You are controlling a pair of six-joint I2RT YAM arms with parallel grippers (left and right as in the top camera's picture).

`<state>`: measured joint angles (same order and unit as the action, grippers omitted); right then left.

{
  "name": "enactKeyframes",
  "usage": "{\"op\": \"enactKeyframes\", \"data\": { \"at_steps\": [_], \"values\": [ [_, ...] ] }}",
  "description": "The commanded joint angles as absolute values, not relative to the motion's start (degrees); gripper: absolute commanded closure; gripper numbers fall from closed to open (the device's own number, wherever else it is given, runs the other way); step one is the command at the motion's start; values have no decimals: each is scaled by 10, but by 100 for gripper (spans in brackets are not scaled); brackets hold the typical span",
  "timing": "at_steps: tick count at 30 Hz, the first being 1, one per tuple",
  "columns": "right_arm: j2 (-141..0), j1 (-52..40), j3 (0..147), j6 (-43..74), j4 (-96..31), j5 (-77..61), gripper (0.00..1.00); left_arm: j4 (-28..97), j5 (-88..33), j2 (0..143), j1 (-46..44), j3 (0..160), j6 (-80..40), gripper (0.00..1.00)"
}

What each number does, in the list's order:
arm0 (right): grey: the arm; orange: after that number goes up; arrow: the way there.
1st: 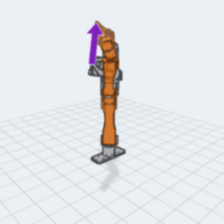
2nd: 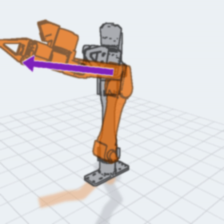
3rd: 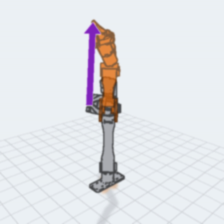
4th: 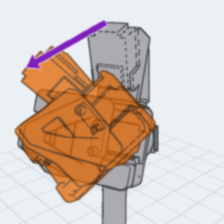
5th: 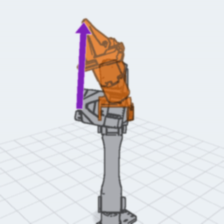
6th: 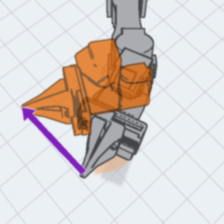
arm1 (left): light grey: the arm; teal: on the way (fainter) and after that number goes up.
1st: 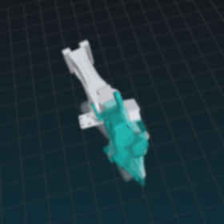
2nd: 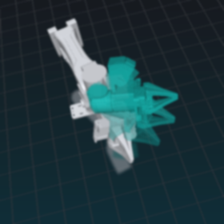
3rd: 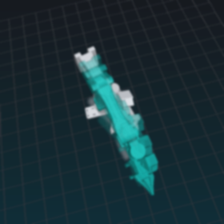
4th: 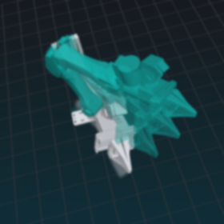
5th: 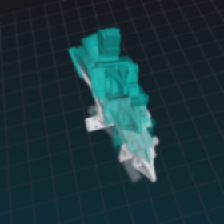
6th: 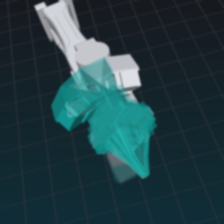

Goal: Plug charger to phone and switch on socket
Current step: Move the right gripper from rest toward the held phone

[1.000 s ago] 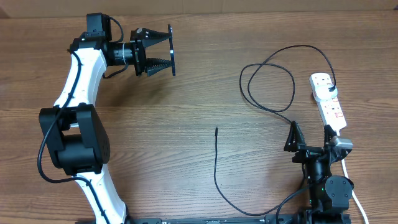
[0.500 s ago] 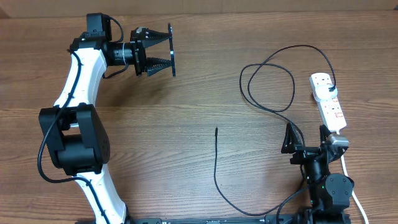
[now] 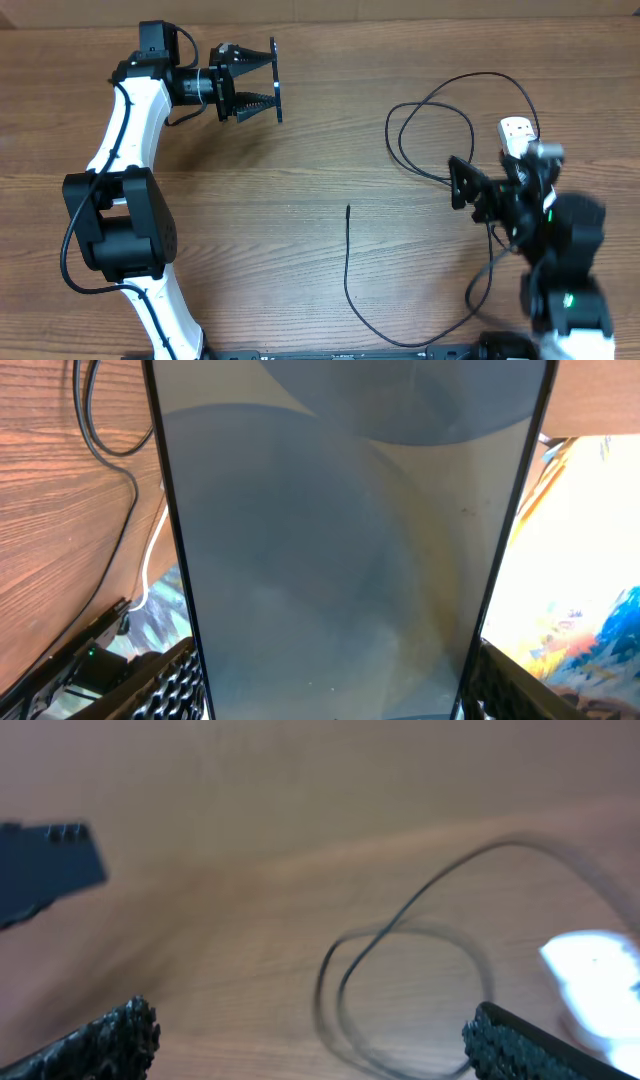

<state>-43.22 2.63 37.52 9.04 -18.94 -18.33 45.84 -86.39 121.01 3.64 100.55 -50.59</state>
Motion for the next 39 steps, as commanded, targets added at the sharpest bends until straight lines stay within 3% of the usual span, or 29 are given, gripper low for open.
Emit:
{"op": "enactKeyframes", "data": {
  "at_steps": [1,8,15,21,31,39],
  "values": [
    [-556,29,503,87,-246,-335,0,458,-891,1210,34,1025,-487,96],
    [-744,29,656,120,-296,-595,0,458,-864,1210,34,1025,-486,96],
    [-802,23,665,166,-194,-717,0,458,-795,1210,33,1025,-484,96],
    [-817,-24,665,226,-79,-711,0,443,-769,1210,24,1025,-485,96],
    [-894,-100,665,396,-51,-546,0,434,-722,1210,8,1025,-492,96],
    [-904,-157,665,405,59,-499,0,428,-684,1210,6,1025,-512,96]
  ]
}}
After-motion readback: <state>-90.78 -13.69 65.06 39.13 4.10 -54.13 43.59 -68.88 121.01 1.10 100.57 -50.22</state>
